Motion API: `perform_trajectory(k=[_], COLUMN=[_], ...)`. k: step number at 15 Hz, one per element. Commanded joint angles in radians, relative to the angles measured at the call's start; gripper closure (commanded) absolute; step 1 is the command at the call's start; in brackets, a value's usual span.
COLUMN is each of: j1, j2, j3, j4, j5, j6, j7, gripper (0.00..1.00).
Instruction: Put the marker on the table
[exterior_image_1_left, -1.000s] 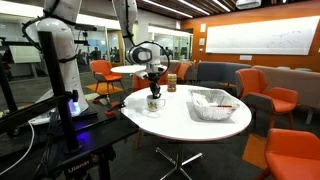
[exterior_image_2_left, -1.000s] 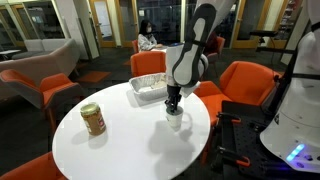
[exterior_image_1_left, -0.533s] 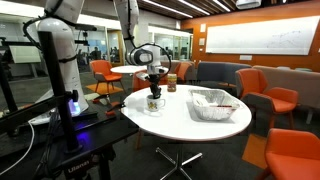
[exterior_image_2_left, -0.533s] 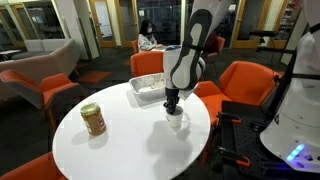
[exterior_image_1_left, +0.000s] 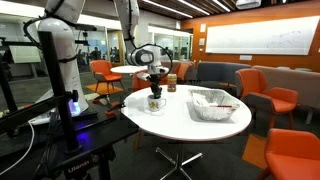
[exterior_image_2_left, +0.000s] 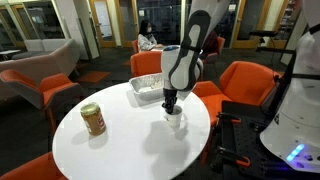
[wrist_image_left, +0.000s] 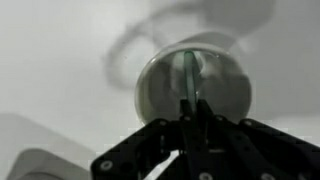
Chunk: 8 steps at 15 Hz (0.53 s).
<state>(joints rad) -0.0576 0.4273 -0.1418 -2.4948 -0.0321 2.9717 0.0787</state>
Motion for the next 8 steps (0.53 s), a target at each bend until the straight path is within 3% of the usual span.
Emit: perform_trajectory(k=[1,8], j1=[0.012,-0.024], j2=[0.004,-0.106], j3=[-0.013,0.056], j4=[0.002,-0.104], j5=[-0.011,0.031], j6=[0.026,0.078], j7=[-0.018,-0.031], gripper=[0.97,0.97])
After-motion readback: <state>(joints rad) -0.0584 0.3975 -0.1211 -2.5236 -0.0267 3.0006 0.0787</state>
